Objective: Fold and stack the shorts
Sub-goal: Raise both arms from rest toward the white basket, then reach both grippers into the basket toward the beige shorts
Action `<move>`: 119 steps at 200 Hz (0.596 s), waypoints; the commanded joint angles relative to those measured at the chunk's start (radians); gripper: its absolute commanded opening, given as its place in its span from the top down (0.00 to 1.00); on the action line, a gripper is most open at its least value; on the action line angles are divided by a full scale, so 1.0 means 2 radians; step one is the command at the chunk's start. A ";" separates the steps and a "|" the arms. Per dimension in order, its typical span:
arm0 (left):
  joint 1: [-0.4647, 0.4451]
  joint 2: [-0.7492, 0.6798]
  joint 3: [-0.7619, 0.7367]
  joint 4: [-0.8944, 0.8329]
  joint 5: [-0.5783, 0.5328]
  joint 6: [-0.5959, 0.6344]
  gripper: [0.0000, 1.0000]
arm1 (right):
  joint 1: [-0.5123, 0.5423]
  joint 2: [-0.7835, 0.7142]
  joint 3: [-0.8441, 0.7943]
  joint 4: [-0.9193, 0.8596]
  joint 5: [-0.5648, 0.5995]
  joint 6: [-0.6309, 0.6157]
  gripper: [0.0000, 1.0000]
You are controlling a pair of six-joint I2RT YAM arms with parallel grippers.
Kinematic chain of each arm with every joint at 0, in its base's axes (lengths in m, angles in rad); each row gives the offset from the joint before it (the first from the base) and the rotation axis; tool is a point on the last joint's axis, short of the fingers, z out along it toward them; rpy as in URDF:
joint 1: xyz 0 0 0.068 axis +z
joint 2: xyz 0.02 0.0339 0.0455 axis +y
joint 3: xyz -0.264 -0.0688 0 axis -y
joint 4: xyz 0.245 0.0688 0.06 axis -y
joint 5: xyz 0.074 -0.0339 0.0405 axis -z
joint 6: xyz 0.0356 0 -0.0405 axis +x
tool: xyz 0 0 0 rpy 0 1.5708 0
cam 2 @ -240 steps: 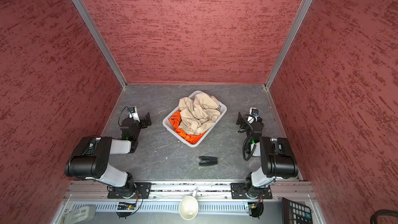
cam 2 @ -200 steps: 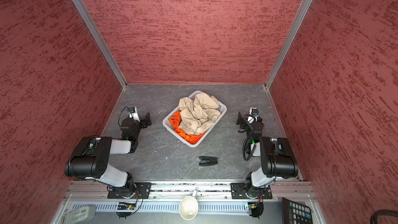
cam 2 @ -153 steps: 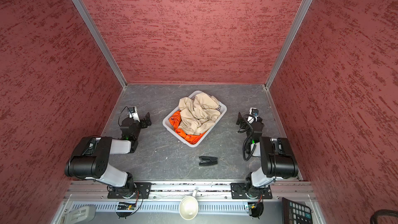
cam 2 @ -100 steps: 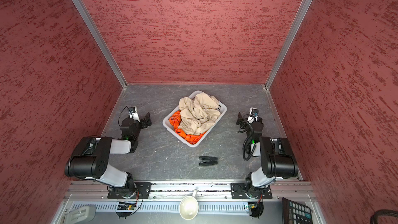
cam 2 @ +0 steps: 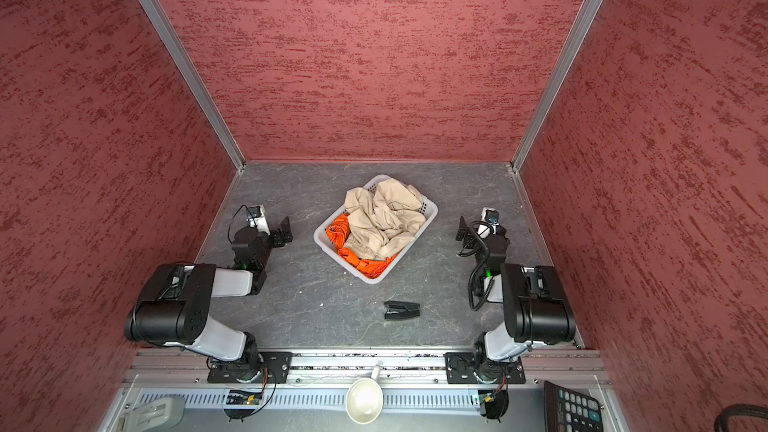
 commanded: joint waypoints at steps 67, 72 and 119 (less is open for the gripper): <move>-0.012 -0.099 0.231 -0.396 0.117 -0.070 0.01 | 0.003 -0.182 0.232 -0.491 0.002 0.170 0.01; -0.018 -0.091 0.245 -0.414 0.124 -0.077 0.01 | 0.006 -0.184 0.242 -0.505 -0.014 0.178 0.01; -0.072 -0.023 0.351 -0.513 0.115 -0.154 0.01 | 0.074 -0.166 0.314 -0.685 -0.071 0.328 0.01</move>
